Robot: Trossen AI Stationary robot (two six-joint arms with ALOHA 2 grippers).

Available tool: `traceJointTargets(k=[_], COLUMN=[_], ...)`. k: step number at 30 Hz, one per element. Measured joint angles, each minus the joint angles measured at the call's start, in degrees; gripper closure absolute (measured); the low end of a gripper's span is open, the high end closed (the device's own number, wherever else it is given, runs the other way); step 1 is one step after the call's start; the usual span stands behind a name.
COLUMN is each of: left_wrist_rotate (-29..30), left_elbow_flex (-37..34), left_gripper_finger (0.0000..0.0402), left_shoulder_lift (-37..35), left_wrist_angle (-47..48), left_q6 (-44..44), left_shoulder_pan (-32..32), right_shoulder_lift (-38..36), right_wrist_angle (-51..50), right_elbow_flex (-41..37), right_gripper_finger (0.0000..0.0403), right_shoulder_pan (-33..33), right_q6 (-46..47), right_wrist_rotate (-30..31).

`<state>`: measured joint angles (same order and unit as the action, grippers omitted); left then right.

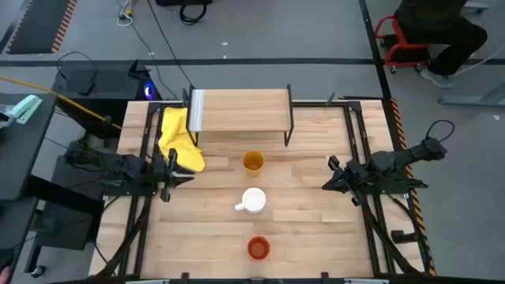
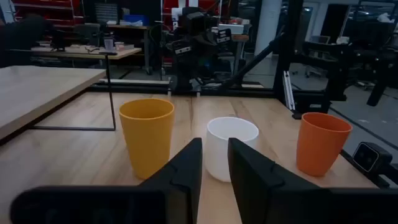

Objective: Stack small to large cups/mugs on shelf

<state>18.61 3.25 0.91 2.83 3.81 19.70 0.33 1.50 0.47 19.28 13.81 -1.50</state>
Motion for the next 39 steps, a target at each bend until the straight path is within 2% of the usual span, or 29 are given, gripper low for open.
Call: traceJointTargets(k=[39], left_wrist_rotate=[0.0], left_elbow_flex=[0.0], left_gripper_finger=[0.0318], left_shoulder_lift=[0.0], left_wrist_angle=[0.0], left_q6=[0.0], left_shoulder_pan=[0.0], right_shoulder_lift=[0.0], right_wrist_angle=[0.0], right_elbow_flex=[0.0], right_gripper_finger=[0.0385], right_shoulder_pan=[0.0], right_q6=[0.0], right_wrist_rotate=[0.0])
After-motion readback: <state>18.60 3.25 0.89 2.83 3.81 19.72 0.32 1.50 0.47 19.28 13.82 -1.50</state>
